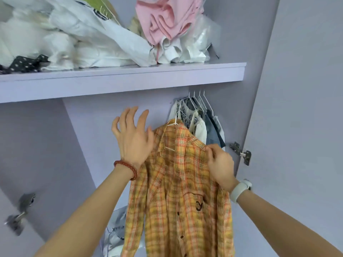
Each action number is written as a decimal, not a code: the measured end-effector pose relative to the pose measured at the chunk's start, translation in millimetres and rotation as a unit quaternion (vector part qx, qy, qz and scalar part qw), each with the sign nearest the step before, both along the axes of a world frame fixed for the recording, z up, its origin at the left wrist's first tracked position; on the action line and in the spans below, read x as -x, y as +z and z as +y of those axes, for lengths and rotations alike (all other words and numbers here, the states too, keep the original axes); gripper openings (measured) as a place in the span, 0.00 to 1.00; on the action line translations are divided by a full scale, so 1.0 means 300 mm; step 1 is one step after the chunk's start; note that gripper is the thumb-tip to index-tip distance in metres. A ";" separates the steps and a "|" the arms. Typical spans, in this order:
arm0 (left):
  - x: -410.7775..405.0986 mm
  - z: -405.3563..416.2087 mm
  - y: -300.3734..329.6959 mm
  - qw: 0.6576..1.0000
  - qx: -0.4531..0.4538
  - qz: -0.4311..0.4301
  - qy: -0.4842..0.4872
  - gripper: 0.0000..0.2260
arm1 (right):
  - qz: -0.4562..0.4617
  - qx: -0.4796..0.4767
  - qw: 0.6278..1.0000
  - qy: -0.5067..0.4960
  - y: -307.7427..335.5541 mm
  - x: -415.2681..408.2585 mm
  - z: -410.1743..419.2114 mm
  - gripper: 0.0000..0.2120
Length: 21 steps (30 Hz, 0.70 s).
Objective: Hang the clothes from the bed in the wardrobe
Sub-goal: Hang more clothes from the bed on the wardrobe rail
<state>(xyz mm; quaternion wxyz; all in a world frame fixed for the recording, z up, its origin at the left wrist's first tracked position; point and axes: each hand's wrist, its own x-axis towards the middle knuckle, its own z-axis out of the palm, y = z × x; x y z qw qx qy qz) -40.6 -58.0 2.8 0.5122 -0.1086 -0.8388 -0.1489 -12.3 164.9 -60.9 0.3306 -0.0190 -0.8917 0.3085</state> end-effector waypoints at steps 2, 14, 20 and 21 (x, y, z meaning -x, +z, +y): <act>0.045 0.017 0.062 0.998 0.045 0.044 0.005 0.19 | -0.004 0.023 0.999 -0.028 0.020 0.091 -0.018 0.11; 0.384 0.000 0.081 0.982 0.134 0.064 0.115 0.30 | 0.034 0.067 0.990 -0.119 0.102 0.588 -0.072 0.12; 0.423 -0.004 0.068 0.978 0.142 0.094 0.119 0.32 | -0.032 0.074 0.993 -0.085 0.035 0.685 -0.089 0.11; 0.422 -0.003 0.069 0.978 0.142 0.095 0.119 0.32 | -0.041 0.080 0.993 -0.077 0.030 0.687 -0.087 0.11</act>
